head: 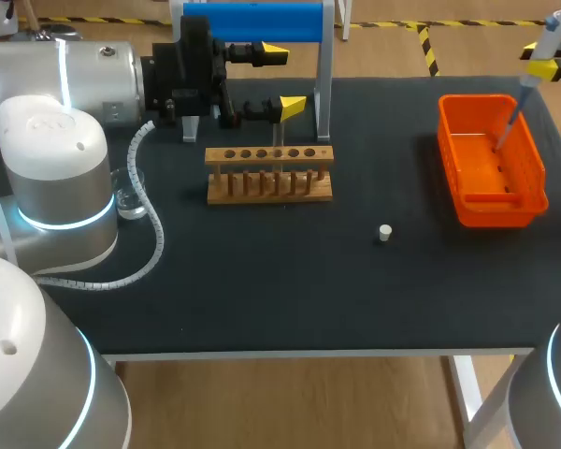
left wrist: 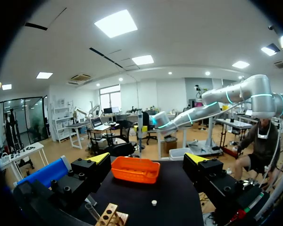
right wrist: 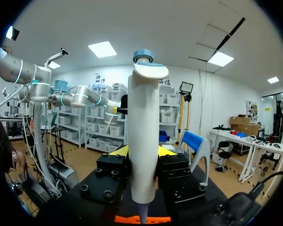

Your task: Invert the test tube, pick up the pipette, mount the tip to pipette, aspirate from beaker and dispense into the tube, eject the tip, return the pipette, and cap with the stopper.

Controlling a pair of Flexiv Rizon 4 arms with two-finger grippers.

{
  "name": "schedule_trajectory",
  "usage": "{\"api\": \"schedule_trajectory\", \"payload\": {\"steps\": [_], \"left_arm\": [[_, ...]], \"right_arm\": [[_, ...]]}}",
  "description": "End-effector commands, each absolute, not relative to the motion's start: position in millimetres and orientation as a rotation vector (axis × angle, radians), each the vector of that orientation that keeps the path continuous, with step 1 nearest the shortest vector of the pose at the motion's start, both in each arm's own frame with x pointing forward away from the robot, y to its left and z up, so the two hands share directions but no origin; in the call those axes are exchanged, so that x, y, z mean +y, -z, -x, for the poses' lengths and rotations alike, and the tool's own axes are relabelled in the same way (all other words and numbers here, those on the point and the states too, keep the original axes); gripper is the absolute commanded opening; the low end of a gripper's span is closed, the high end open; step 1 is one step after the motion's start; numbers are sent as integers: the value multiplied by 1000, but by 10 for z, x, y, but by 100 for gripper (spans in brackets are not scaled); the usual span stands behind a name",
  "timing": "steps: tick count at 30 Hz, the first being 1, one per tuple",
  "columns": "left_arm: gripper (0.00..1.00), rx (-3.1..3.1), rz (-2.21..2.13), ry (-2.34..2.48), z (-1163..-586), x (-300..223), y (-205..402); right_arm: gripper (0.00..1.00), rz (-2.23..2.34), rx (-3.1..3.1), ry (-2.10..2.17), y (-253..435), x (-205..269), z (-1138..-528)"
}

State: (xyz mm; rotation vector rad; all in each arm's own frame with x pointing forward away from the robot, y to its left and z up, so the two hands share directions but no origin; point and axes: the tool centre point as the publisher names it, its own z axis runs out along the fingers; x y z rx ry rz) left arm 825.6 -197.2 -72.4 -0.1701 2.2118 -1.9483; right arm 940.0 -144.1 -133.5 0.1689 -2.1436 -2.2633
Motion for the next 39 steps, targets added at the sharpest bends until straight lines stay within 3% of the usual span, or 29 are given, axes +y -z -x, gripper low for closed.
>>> {"api": "schedule_trajectory", "payload": {"steps": [1, 24, 39], "left_arm": [[100, 2210, 168, 1951, -8257, -1967, 729], [100, 2210, 168, 1951, -8257, -1967, 729], [100, 2180, 230, 1876, -8875, -2991, 351]], "right_arm": [[0, -186, -2139, 2252, 1361, -1514, -9439], [0, -179, -2155, 2243, 1364, -1522, -9437], [0, -179, -2155, 2243, 1364, -1522, -9437]]}}
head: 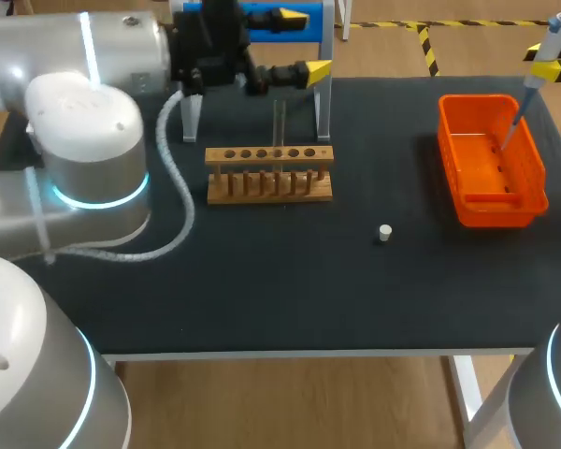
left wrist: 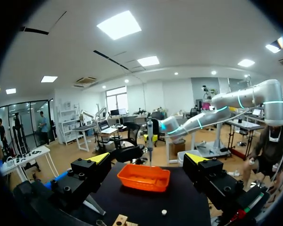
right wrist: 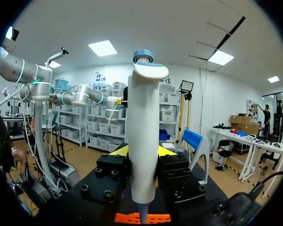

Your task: Invert the test tube, pick up the pipette, mount the tip to pipette, aspirate from beaker and dispense into the tube, eject the tip, return the pipette, and cap with the stopper.

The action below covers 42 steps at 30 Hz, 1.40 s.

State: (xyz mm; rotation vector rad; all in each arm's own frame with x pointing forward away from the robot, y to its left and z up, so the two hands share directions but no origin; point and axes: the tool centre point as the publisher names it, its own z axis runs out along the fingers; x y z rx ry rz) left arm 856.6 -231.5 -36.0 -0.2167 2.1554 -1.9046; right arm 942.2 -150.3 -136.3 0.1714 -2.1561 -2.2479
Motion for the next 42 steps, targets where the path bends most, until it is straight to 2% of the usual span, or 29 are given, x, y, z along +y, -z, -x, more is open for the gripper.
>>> {"api": "schedule_trajectory", "payload": {"steps": [1, 9, 27, 42], "left_arm": [[100, 2176, 234, 1884, -8911, -3071, 346], [100, 2209, 346, 1846, -9158, -3718, 365], [100, 2209, 346, 1846, -9158, -3718, 365], [100, 2253, 109, 1888, -9426, -4631, 273]], "right_arm": [[0, -179, -2155, 2243, 1364, -1522, -9437], [0, -179, -2155, 2243, 1364, -1522, -9437], [0, -179, -2155, 2243, 1364, -1522, -9437], [0, -179, -2155, 2243, 1364, -1522, -9437]]}}
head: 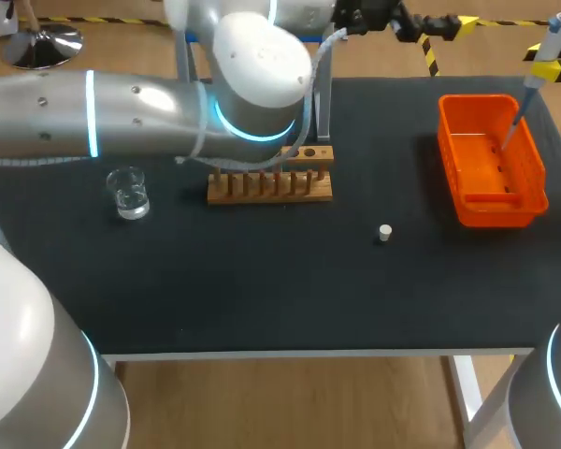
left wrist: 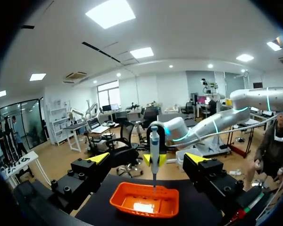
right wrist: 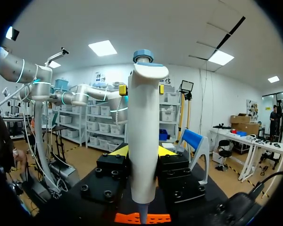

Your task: Invert the test tube, pick up the pipette, mount the tip to pipette, aspirate from beaker and dispense into the tube, eject the tip, return the pipette, and cap with the stopper.

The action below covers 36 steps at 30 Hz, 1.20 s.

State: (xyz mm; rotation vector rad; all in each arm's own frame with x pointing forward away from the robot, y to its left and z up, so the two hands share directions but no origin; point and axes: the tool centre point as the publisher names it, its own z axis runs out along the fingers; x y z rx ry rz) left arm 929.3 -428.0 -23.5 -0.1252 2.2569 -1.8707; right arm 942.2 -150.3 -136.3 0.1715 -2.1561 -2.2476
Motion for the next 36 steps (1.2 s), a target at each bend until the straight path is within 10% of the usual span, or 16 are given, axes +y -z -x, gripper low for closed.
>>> {"api": "schedule_trajectory", "payload": {"steps": [1, 15, 18, 21, 36], "left_arm": [[100, 2253, 107, 1889, -9436, -4672, 272], [95, 2213, 134, 1980, -9503, -5175, 330], [28, 2188, 162, 1998, -9491, -5228, 333], [0, 2171, 164, 2017, -9485, -5281, 332], [0, 2117, 124, 2122, -9453, -5481, 356]], "right_arm": [[0, -179, -2155, 2243, 1364, -1522, -9437], [0, -179, -2155, 2243, 1364, -1522, -9437], [0, -179, -2155, 2243, 1364, -1522, -9437], [0, -179, -2155, 2243, 1364, -1522, -9437], [0, -179, -2155, 2243, 1364, -1522, -9437]]}}
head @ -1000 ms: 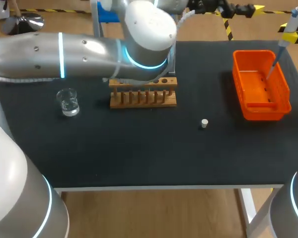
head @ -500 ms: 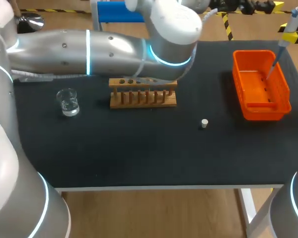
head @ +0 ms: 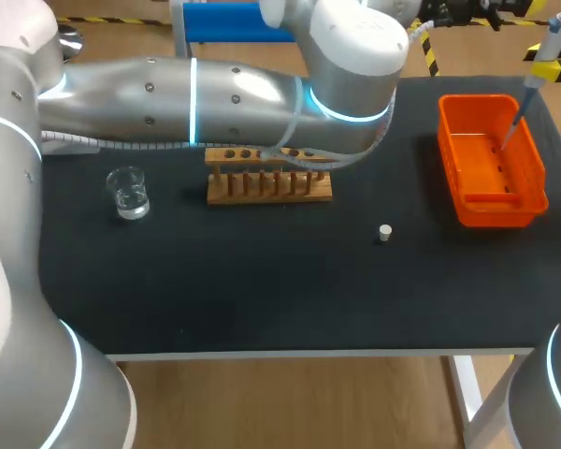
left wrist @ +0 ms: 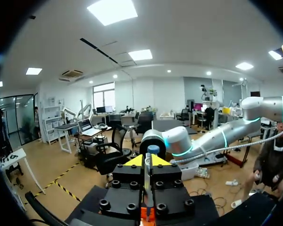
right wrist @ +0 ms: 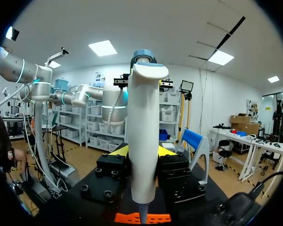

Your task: Invert the test tube, pick up the pipette, mount the tip to pipette, aspirate from beaker and dispense into the tube, eject the tip, return the pipette, and cap with the stopper.

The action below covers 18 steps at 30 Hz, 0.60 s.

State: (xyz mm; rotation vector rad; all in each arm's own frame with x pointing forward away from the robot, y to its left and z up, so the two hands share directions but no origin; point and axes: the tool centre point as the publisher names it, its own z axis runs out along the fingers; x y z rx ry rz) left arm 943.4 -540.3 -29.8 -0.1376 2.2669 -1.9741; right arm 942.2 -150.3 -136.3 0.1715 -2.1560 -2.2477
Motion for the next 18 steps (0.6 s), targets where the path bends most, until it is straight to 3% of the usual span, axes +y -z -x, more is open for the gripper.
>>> {"api": "schedule_trajectory", "payload": {"steps": [1, 18], "left_arm": [[0, 2116, 124, 2124, -9452, -5487, 362], [0, 2108, 95, 2159, -9465, -5578, 431]], "right_arm": [[0, -179, -2155, 2243, 1364, -1522, -9437], [0, -179, -2155, 2243, 1364, -1522, -9437]]}}
